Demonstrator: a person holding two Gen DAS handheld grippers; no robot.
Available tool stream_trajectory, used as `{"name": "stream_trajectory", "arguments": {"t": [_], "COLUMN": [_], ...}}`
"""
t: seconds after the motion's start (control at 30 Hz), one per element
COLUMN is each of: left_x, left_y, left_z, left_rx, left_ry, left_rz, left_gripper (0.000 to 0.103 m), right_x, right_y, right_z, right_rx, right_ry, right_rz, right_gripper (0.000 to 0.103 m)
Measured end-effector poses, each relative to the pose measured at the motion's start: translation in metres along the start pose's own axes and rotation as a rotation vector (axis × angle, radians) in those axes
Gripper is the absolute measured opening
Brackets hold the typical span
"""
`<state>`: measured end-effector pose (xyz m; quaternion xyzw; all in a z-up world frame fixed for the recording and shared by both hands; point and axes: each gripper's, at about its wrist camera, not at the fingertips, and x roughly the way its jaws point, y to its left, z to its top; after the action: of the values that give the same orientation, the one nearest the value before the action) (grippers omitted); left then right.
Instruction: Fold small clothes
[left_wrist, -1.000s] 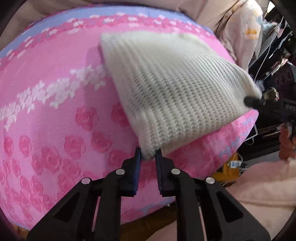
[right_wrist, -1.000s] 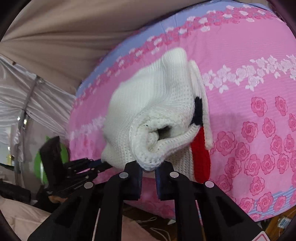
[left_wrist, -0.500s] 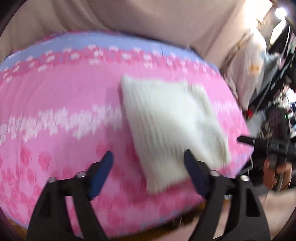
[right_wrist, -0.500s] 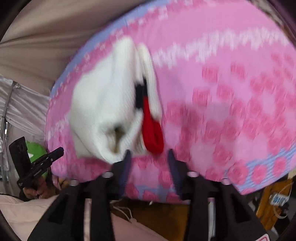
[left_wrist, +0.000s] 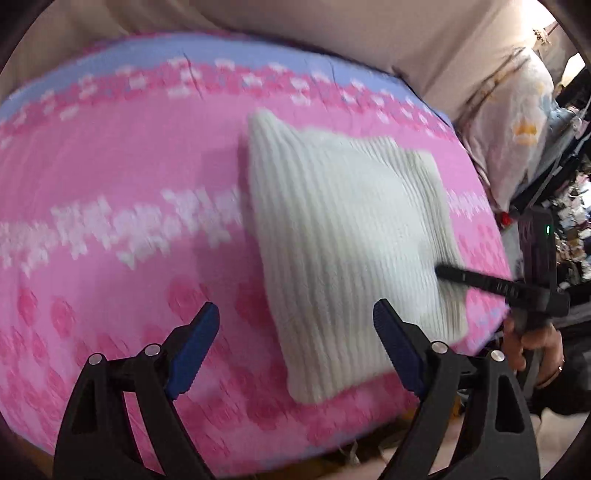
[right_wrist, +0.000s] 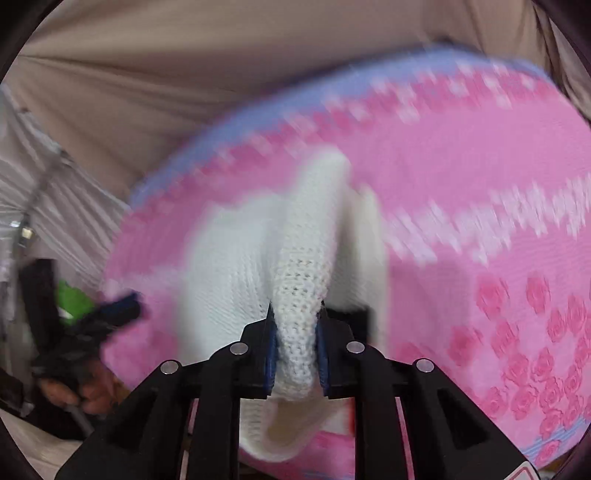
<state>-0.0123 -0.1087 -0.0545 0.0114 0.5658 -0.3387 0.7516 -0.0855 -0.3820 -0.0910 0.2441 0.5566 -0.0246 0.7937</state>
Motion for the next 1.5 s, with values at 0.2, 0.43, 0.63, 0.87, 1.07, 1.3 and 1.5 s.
{"name": "stream_trajectory", "arguments": {"t": [0.2,0.43,0.63,0.87,1.07,1.3,1.5], "left_x": [0.024,0.025,0.050,-0.007,-0.015,0.019,0.051], "left_y": [0.004,0.011,0.027,0.004,-0.005,-0.012,0.006], "left_z": [-0.015,-0.009,-0.018,-0.005,0.044,0.067,0.060], "left_rx": [-0.034,-0.039,0.016,0.046,0.003,0.105,0.092], "left_ry": [0.104,0.164,0.247,0.089,-0.055,-0.070,0.014], "left_rz": [-0.096,-0.143,-0.016,-0.057,-0.044,0.180,0.239], "left_gripper": [0.086,0.017,0.018,0.059,0.074,0.074,0.074], "right_x": [-0.042,0.002,-0.027,-0.017,-0.046,-0.020,0.023], "right_y": [-0.003,0.005,0.040,0.015,0.030,0.051,0.029], "right_z": [-0.022,-0.032,-0.025,-0.042,0.018,0.062,0.059], "right_rx": [0.079,0.110,0.045,0.135,0.098,0.061,0.049], "right_ry": [-0.089,0.046,-0.060,0.023,-0.117,-0.172,-0.047], "right_rz": [0.064,0.088,0.142,0.082,0.073,0.069,-0.034], "right_gripper": [0.056,0.029,0.020,0.043,0.065,0.013,0.018]}}
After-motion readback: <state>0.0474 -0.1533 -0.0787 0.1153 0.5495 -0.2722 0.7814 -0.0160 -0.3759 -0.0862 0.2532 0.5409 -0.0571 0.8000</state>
